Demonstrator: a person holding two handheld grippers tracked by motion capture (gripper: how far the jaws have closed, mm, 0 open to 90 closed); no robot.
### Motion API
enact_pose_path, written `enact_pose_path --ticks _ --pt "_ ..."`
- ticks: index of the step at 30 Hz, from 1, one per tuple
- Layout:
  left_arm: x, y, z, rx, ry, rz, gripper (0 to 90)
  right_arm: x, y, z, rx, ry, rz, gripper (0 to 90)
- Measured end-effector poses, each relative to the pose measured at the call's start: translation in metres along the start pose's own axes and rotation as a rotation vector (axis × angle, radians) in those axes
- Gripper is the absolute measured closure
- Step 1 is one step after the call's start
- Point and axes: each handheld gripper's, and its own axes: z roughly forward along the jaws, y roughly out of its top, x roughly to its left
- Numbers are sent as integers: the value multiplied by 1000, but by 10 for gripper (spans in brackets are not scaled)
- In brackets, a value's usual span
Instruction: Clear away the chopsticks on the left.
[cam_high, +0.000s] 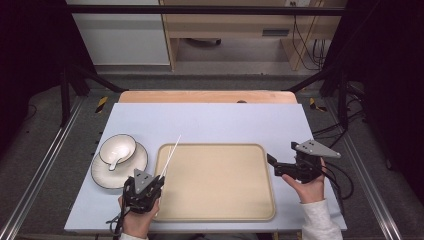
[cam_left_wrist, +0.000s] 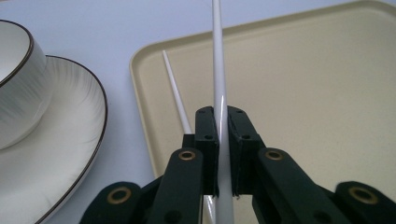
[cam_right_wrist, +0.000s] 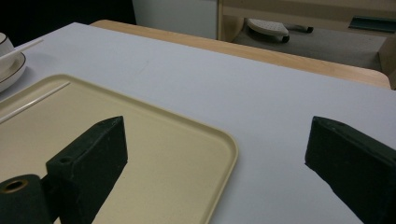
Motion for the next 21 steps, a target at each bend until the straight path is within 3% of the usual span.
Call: enact_pose_path --ticks 1,3,11,21 --pt "0 0 0 0 0 0 840 0 0 0 0 0 0 61" --pt "-2 0 1 -23 -10 -48 840 0 0 0 -1 1 1 61" --pt "-23 -8 11 -64 34 -82 840 0 0 1 3 4 -1 63" --pt "-27 -23 23 -54 62 -128 839 3 -2 7 23 9 -7 63"
